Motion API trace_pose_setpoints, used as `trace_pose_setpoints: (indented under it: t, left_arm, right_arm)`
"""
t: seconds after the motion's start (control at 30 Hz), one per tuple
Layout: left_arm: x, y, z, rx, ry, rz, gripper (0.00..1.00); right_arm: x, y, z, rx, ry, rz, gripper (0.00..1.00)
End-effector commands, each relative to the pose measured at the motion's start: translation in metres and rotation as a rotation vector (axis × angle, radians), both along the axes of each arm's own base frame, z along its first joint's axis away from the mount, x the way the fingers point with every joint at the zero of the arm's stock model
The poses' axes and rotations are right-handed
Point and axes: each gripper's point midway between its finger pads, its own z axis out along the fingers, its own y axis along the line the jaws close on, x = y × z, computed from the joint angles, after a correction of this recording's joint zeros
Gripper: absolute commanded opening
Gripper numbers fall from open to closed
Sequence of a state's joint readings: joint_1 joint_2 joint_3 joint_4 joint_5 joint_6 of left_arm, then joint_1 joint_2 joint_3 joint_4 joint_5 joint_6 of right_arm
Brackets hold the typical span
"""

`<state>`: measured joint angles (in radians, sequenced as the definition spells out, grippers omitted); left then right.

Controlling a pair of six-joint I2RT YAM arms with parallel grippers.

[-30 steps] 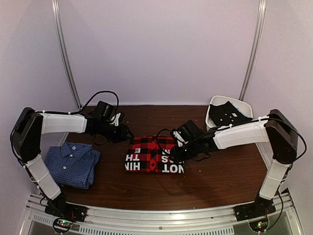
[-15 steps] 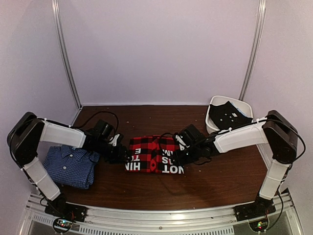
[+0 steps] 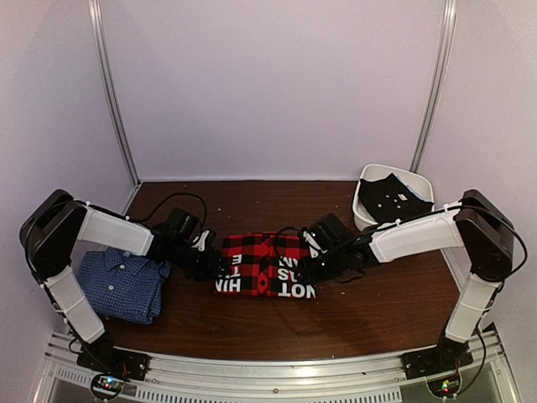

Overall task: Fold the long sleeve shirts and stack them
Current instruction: Pick up the square-folded shirt from the center of the board.

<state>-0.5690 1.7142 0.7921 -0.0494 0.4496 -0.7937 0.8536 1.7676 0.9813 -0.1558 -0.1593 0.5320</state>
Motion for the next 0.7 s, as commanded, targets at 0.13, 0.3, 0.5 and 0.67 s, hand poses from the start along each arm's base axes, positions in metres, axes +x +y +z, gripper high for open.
trace_pose_setpoints:
  t: [0.13,0.3,0.5,0.67]
  left_arm:
    - [0.000,-0.003,-0.018,-0.002,0.035,0.035,0.36]
    - [0.000,-0.008,-0.016,-0.038,0.046,0.042,0.15]
    - [-0.001,-0.010,-0.010,-0.062,0.055,0.052,0.00]
    - [-0.002,0.003,0.001,0.001,0.029,0.070,0.00]
  right_arm:
    - [-0.006,-0.008,0.009,0.007,-0.002,-0.020,0.42]
    - [-0.005,-0.009,0.010,0.006,-0.010,-0.028,0.43]
    - [-0.004,-0.012,0.010,-0.002,-0.017,-0.043,0.44]
    - [0.001,-0.018,0.018,-0.012,-0.040,-0.066,0.44]
